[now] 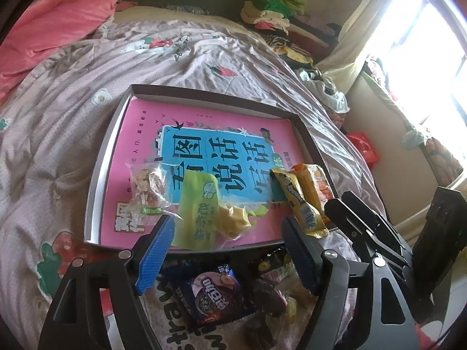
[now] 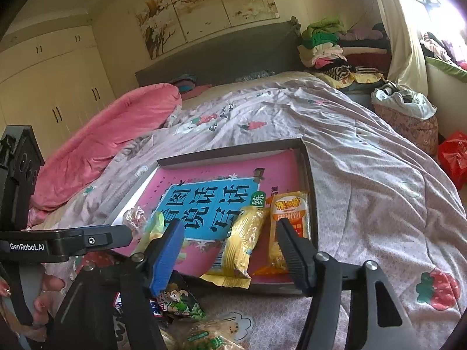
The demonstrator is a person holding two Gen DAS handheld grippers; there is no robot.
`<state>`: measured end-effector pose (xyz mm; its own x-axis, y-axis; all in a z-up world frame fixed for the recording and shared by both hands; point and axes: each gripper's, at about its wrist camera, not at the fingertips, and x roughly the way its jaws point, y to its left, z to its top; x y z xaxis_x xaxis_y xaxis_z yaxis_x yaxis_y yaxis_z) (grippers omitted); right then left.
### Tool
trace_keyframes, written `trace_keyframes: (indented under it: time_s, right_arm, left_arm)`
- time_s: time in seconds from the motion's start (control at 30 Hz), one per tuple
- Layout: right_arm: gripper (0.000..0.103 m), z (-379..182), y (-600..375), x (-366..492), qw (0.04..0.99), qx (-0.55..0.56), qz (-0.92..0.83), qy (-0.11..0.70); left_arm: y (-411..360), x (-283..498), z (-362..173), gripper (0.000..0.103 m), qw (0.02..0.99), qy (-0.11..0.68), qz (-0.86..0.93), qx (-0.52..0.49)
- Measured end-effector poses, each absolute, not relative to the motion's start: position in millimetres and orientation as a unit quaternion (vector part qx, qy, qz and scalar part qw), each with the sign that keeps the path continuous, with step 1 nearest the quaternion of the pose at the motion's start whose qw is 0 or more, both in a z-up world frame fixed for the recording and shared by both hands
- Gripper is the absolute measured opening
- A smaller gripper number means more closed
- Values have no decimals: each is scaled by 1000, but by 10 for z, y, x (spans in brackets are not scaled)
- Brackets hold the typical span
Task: Organize snacks
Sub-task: 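Withdraw both open tools from the box lid toward the snack pile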
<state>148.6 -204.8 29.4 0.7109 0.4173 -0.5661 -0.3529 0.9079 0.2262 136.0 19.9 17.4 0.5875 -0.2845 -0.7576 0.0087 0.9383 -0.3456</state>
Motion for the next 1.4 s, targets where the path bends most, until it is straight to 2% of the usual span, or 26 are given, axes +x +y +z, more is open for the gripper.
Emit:
trace_keyframes:
  time_s: [0.73, 1.4]
  right_arm:
    - [74, 521, -2052, 1207, 929, 30, 209, 304]
    - [74, 589, -1957, 866, 922, -4, 218, 321]
  left_arm:
    - [339, 1123, 327, 77, 884, 429, -90, -163]
    - [331, 952, 388, 77, 885, 424, -111, -155]
